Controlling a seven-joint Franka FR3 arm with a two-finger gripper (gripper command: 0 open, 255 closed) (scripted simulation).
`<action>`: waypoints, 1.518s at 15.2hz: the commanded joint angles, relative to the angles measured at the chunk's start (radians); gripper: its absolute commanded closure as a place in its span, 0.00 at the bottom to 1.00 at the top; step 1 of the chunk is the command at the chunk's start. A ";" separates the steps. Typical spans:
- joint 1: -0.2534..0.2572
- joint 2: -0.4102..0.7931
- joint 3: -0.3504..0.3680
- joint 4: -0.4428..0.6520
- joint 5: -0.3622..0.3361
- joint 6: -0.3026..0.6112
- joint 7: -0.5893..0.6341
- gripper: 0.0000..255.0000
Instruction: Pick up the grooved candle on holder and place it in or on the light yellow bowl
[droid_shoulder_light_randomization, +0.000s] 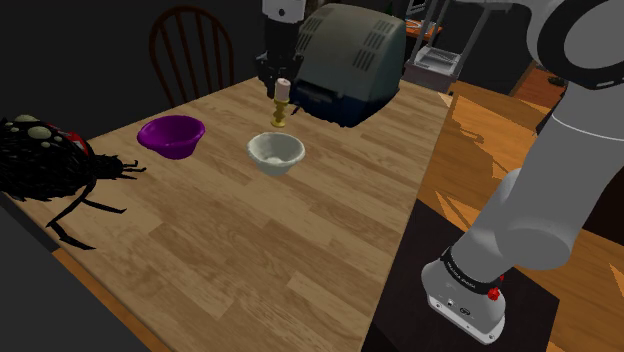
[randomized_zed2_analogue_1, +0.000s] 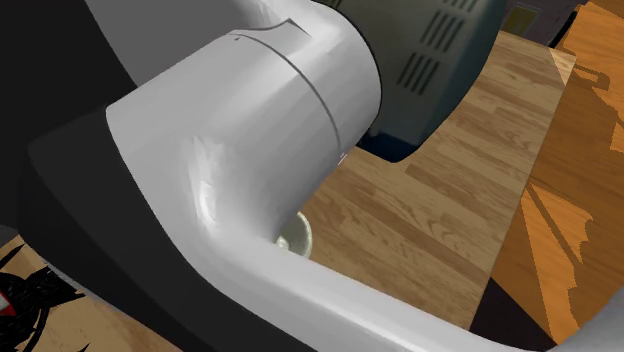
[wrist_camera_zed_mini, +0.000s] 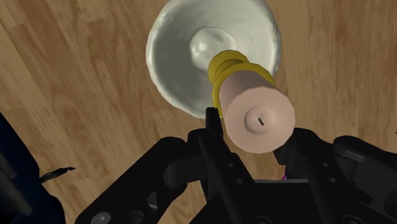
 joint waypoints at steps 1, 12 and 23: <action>0.001 -0.002 0.000 -0.028 0.000 0.026 0.001 1.00; 0.000 0.011 0.000 -0.159 0.000 0.170 -0.001 1.00; 0.001 0.013 0.000 -0.167 -0.001 0.180 -0.001 0.00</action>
